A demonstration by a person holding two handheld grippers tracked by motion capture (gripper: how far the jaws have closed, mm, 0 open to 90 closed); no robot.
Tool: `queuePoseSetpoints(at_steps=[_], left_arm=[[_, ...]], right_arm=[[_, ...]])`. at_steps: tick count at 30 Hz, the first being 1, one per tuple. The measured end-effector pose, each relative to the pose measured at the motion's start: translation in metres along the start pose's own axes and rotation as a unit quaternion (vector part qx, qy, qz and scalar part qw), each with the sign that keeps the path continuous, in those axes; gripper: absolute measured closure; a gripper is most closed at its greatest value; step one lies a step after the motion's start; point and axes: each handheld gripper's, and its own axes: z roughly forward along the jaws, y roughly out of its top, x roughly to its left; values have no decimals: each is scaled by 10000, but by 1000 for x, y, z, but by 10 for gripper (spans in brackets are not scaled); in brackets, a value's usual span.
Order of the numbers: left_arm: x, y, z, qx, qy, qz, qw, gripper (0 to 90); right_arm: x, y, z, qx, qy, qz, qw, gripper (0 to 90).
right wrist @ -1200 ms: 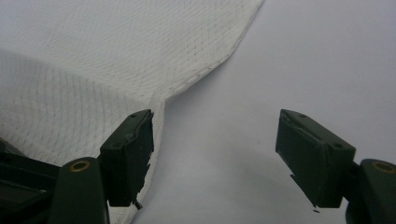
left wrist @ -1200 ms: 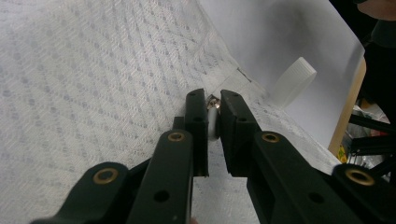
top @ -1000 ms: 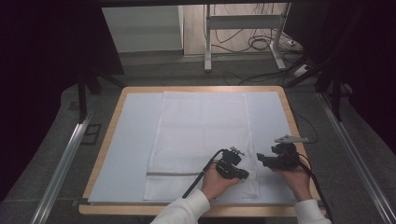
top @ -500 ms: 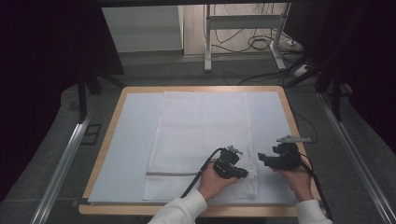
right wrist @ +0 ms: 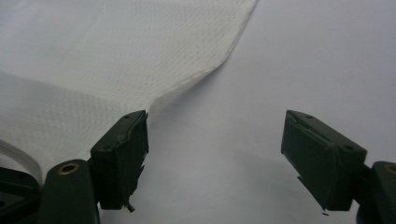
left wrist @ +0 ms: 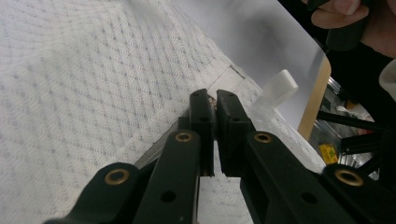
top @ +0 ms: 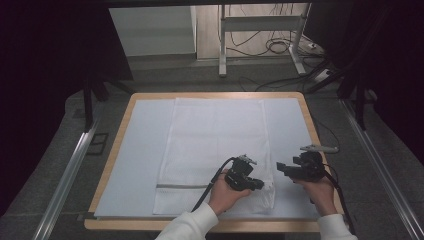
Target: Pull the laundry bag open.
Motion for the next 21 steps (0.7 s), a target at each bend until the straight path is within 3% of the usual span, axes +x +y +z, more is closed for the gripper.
queuePoseSetpoints(at_steps=[4, 11, 21], left_arm=[[0, 0, -9, -78, -9, -2, 10000, 866], [3, -1, -21, -175, 13, 15, 9998, 867], [2, -3, -26, -204, 27, 33, 9998, 866]], right_arm=[[-1, 1, -2, -27, 244, 162, 9996, 211], [2, 3, -3, -14, 394, 339, 9986, 189], [18, 9, 0, 73, 947, 596, 9937, 174]])
